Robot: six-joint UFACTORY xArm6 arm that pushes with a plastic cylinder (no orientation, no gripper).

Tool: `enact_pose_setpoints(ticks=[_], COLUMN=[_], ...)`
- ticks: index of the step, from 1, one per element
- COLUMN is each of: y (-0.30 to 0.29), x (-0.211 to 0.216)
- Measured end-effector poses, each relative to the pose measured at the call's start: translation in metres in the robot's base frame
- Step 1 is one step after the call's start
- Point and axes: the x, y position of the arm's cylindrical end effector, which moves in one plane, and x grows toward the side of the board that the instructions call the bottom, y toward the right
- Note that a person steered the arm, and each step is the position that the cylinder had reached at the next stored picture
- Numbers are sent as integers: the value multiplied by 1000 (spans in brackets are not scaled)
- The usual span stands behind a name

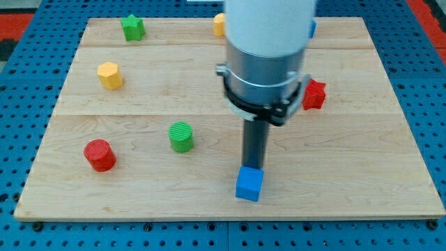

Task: Place the blue triangle diagonal to the red star

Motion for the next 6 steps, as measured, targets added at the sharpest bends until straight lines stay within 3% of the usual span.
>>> enact_pose_setpoints(ticks=[1,2,3,4,5,6], y=[38,178,262,268,202,113], x=[-48,-63,-163,-281,-328,-336])
